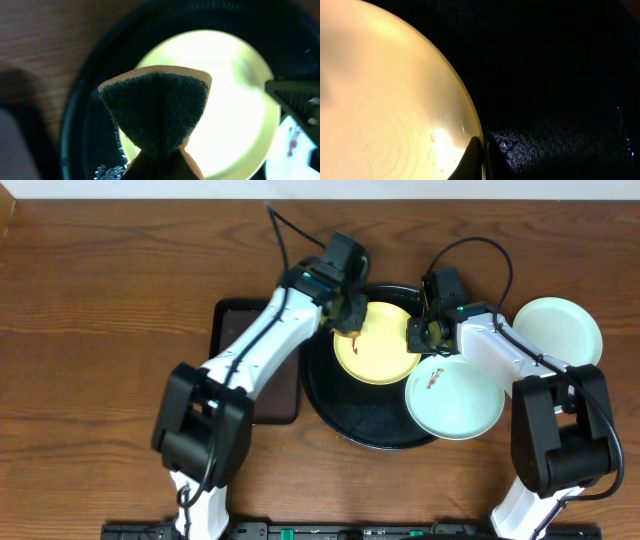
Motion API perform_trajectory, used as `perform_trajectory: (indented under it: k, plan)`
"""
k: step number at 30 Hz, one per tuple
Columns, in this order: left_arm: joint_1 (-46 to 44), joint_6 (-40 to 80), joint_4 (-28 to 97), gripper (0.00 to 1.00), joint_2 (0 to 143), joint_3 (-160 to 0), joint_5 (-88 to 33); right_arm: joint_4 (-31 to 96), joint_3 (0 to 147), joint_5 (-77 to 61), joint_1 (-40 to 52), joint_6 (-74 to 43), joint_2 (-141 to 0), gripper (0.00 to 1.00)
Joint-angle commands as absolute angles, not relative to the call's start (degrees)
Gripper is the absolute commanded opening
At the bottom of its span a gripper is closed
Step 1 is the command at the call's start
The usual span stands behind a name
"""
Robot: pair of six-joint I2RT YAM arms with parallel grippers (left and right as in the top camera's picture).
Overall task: Clean dirty plates on tray and stack at the side
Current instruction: 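Scrub the yellow plate stain with the sponge in the left gripper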
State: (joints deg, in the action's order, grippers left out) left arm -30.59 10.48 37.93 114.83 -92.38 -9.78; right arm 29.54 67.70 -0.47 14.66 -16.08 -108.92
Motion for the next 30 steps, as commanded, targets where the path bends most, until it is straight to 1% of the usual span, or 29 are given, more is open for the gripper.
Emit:
perform_trajectory:
  k: [1,8,19,30]
  plan:
    - [-32.32,10.70,37.82,0.07,117.25,-92.90,-5.30,29.76,67.81,-0.30,14.33,-15.59,-108.86,0.01]
    - [-33.30,9.87,36.77,0.07,121.51,-92.90,-4.67,29.76,67.81,-0.32,14.33,-15.59,-108.86,0.01]
    - [-33.30,9.85,36.53,0.07,124.46,-92.71,-1.85,30.02,67.81,-0.32,14.33,-15.59,-108.86,0.01]
    - [-33.30,9.96,31.16,0.08,125.27,-85.67,-2.09,30.26,67.81,-0.30,14.33,-15.59,-108.86,0.01]
